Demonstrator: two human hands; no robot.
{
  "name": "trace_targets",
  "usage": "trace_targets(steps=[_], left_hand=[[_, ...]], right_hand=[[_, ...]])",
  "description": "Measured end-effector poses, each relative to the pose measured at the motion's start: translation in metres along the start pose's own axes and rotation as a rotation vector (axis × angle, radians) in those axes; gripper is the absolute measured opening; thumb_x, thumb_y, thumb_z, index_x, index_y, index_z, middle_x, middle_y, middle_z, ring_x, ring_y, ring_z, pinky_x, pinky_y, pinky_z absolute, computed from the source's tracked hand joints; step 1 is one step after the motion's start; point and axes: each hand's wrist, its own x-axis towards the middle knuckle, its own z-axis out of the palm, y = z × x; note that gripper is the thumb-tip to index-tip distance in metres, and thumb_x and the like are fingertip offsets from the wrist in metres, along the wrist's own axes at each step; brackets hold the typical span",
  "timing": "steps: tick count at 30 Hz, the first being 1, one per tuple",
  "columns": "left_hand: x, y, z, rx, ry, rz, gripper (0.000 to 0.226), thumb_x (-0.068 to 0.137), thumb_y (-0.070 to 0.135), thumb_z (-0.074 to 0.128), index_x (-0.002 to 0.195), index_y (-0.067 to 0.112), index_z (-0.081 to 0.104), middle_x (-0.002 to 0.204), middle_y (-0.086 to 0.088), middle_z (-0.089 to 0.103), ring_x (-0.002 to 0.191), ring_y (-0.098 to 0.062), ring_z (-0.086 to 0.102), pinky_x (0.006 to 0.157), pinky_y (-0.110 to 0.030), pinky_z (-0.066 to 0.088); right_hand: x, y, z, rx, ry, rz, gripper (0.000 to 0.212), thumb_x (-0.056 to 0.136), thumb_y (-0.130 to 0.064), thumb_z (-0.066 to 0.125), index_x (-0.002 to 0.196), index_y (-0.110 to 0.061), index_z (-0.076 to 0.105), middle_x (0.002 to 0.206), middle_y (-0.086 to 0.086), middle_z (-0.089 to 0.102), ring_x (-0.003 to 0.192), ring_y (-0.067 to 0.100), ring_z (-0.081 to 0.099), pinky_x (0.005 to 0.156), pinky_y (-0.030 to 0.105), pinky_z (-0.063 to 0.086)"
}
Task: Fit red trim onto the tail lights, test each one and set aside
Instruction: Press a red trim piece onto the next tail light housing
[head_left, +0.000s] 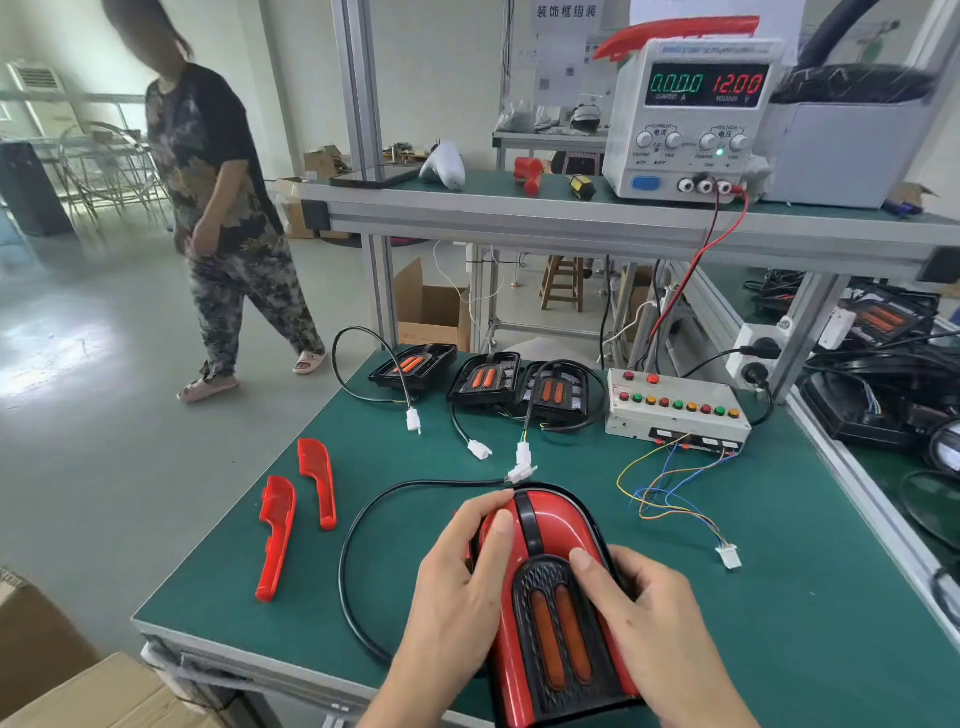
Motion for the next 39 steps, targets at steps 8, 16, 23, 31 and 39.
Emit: trace_targets(steps=[8,16,23,31,39], left_hand=[[0.006,0.008,-0.003,-0.039,-0.082,-0.1,0.034,0.093,0.05,0.061,0.124,0.06,0.05,0.106,0.015,0.073,0.097,-0.005,0.07,0.085,-0.019,0.053],[0.017,0.007,-0.009,-0.44,-0.298,-0.509,0.06,0.077,0.043,0.08,0.118,0.0,0.069,0.112,-0.023,0.074,0.088,-0.027,0.072,0.075,-0.036,0.059],[0.027,0.008,-0.004,-0.608,-0.167,-0.572,0.055,0.076,0.037,0.078,0.113,-0.003,0.072,0.109,-0.026,0.074,0.092,-0.032,0.075,0.071,-0.037,0.061],[0.03,0.015,0.005,-0.791,0.049,-0.53,0.058,0.079,0.036,0.073,0.121,-0.004,0.066,0.108,-0.025,0.074,0.093,-0.035,0.075,0.077,-0.047,0.062],[0.016,0.015,0.008,-0.82,0.073,-0.441,0.054,0.086,0.036,0.069,0.127,0.001,0.064,0.119,-0.026,0.071,0.114,-0.044,0.066,0.104,-0.062,0.049]], right_hand=[[0.002,-0.002,-0.005,-0.023,-0.043,0.015,0.033,0.082,-0.06,0.066,0.092,-0.032,0.079,0.084,-0.004,0.079,0.081,0.013,0.076,0.076,0.028,0.059],[0.009,-0.012,-0.012,0.057,-0.119,0.081,0.036,0.078,-0.06,0.069,0.094,-0.03,0.08,0.088,0.002,0.08,0.08,0.021,0.078,0.067,0.026,0.06],[0.011,-0.009,-0.017,-0.05,0.253,0.076,0.034,0.085,-0.052,0.071,0.11,-0.028,0.07,0.105,-0.013,0.073,0.098,0.0,0.068,0.094,0.031,0.051],[-0.041,0.005,0.023,0.212,0.12,0.255,0.041,0.079,-0.047,0.068,0.099,-0.011,0.065,0.068,0.013,0.074,0.054,0.026,0.07,0.046,0.028,0.046],[-0.033,-0.002,0.029,0.417,0.067,0.364,0.032,0.093,-0.035,0.066,0.103,-0.006,0.066,0.077,0.024,0.074,0.059,0.032,0.072,0.041,0.029,0.05]])
